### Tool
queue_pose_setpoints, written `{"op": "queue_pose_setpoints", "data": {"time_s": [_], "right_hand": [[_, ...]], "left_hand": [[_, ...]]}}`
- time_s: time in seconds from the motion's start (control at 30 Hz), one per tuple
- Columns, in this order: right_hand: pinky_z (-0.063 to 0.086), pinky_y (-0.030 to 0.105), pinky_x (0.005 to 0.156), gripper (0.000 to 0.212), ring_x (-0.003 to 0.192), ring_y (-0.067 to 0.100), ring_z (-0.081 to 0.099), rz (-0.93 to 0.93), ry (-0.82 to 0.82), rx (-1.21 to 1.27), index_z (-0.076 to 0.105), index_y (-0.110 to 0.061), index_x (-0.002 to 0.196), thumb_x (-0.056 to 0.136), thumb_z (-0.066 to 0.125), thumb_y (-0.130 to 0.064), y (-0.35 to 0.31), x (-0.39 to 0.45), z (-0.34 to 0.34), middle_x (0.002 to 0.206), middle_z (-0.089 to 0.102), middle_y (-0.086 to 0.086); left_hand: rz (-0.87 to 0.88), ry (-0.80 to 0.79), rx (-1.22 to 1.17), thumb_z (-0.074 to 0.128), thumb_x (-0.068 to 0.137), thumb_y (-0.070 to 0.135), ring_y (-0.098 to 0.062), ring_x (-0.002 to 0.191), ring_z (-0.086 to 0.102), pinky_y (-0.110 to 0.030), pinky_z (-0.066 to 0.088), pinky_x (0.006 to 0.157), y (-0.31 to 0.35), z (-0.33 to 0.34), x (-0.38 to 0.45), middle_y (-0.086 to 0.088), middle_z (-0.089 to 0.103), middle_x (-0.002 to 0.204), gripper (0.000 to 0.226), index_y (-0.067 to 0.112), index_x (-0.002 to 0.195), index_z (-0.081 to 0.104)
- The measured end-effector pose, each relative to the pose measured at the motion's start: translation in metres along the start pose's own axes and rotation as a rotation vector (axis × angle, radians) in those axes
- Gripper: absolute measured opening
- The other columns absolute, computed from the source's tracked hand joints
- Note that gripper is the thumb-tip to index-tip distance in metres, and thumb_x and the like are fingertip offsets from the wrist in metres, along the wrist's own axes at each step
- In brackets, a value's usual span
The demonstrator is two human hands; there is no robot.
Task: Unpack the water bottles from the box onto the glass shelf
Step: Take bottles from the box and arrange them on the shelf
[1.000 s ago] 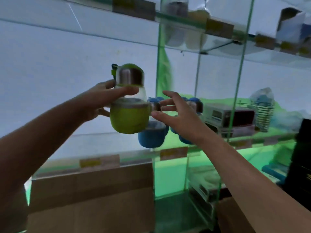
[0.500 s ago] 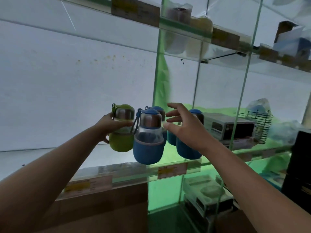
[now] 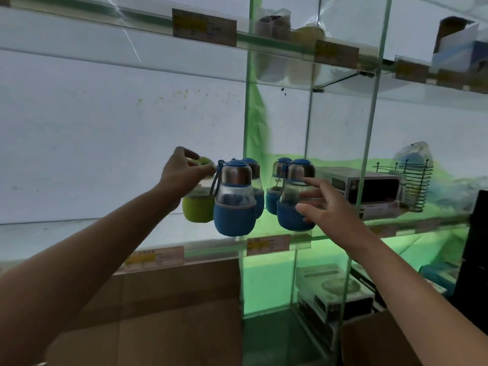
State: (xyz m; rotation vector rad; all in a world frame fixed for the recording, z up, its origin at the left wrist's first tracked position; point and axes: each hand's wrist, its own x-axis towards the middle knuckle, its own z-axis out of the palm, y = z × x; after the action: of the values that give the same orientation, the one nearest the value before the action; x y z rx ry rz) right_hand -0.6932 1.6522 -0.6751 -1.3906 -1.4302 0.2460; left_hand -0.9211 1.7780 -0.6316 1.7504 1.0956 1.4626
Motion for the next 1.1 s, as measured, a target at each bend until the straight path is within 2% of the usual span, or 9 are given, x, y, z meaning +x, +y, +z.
{"op": "queue_pose_setpoints", "data": {"time_s": [0.2, 0.37, 0.47, 0.6, 0.67, 0.8, 0.9, 1.0, 1.1], "right_hand": [[0.051, 0.041, 0.091, 0.046, 0.104, 0.016, 0.061, 0.074, 0.063, 0.067, 0.049, -0.024, 0.125, 0.084, 0.066, -0.010, 0.038, -0.051, -0.044, 0.110, 0.059, -0.004], [0.050, 0.035, 0.086, 0.036, 0.099, 0.013, 0.061, 0.208, 0.161, 0.114, 0.051, -0.025, 0.111, 0.083, 0.066, -0.007, 0.092, -0.110, -0.091, 0.111, 0.060, -0.001], [0.051, 0.033, 0.084, 0.037, 0.098, 0.015, 0.059, 0.312, 0.153, 0.020, 0.050, -0.023, 0.111, 0.082, 0.068, -0.008, 0.123, -0.140, -0.115, 0.108, 0.058, -0.001], [0.048, 0.026, 0.081, 0.038, 0.093, 0.011, 0.059, 0.430, 0.086, -0.127, 0.051, -0.024, 0.110, 0.080, 0.070, -0.011, 0.160, -0.183, -0.146, 0.102, 0.056, -0.003], [0.047, 0.024, 0.083, 0.039, 0.093, 0.009, 0.057, 0.501, 0.034, -0.215, 0.050, -0.024, 0.113, 0.081, 0.069, -0.012, 0.177, -0.204, -0.158, 0.102, 0.055, -0.005], [0.048, 0.036, 0.096, 0.040, 0.103, 0.013, 0.055, 0.652, -0.082, -0.373, 0.049, -0.026, 0.114, 0.081, 0.070, -0.018, 0.213, -0.249, -0.177, 0.107, 0.054, -0.004], [0.049, 0.033, 0.092, 0.043, 0.103, 0.012, 0.056, 0.771, -0.164, -0.440, 0.049, -0.026, 0.117, 0.080, 0.070, -0.020, 0.237, -0.280, -0.184, 0.115, 0.053, -0.001], [0.049, 0.024, 0.084, 0.045, 0.100, 0.009, 0.056, 0.844, -0.266, -0.474, 0.049, -0.025, 0.118, 0.079, 0.070, -0.022, 0.254, -0.304, -0.182, 0.120, 0.054, 0.001], [0.047, 0.030, 0.095, 0.051, 0.113, 0.017, 0.054, 0.874, -0.369, -0.558, 0.048, -0.017, 0.128, 0.082, 0.068, -0.022, 0.271, -0.319, -0.173, 0.129, 0.050, 0.005]], "left_hand": [[0.049, -0.264, -0.088, 0.074, 0.077, 0.012, -0.018, 0.083, 0.060, -0.028, 0.049, 0.074, 0.021, 0.074, -0.079, -0.002, 0.062, 0.084, 0.036, 0.009, 0.105, 0.052], [-0.026, -0.508, -0.149, 0.077, 0.075, 0.016, -0.010, 0.071, 0.055, -0.024, 0.044, 0.065, 0.007, 0.171, -0.140, -0.001, 0.061, 0.082, 0.030, 0.014, 0.098, 0.057], [-0.083, -0.622, -0.169, 0.077, 0.074, 0.015, -0.006, 0.068, 0.056, -0.021, 0.044, 0.061, -0.005, 0.226, -0.179, -0.002, 0.063, 0.085, 0.032, 0.013, 0.100, 0.058], [-0.105, -0.727, -0.183, 0.076, 0.074, 0.008, 0.001, 0.056, 0.055, -0.008, 0.045, 0.052, -0.023, 0.289, -0.231, 0.007, 0.059, 0.069, 0.030, 0.009, 0.097, 0.058], [-0.081, -0.804, -0.142, 0.077, 0.072, 0.010, -0.001, 0.061, 0.057, -0.017, 0.050, 0.067, -0.034, 0.310, -0.254, 0.009, 0.059, 0.068, 0.028, 0.012, 0.093, 0.058], [-0.079, -0.980, -0.013, 0.081, 0.069, 0.020, -0.017, 0.087, 0.063, -0.035, 0.054, 0.086, -0.059, 0.340, -0.289, 0.007, 0.061, 0.082, 0.030, 0.024, 0.087, 0.057], [-0.091, -1.105, 0.047, 0.079, 0.071, 0.022, -0.017, 0.094, 0.063, -0.033, 0.054, 0.087, -0.075, 0.360, -0.309, 0.005, 0.061, 0.093, 0.032, 0.023, 0.095, 0.057], [-0.082, -1.235, 0.137, 0.077, 0.073, 0.024, -0.009, 0.091, 0.059, -0.023, 0.051, 0.076, -0.090, 0.376, -0.337, 0.006, 0.062, 0.099, 0.040, 0.021, 0.108, 0.058], [-0.030, -1.336, 0.249, 0.078, 0.071, 0.028, -0.009, 0.093, 0.058, -0.019, 0.045, 0.074, -0.107, 0.392, -0.363, 0.002, 0.065, 0.108, 0.048, 0.019, 0.115, 0.058]]}}
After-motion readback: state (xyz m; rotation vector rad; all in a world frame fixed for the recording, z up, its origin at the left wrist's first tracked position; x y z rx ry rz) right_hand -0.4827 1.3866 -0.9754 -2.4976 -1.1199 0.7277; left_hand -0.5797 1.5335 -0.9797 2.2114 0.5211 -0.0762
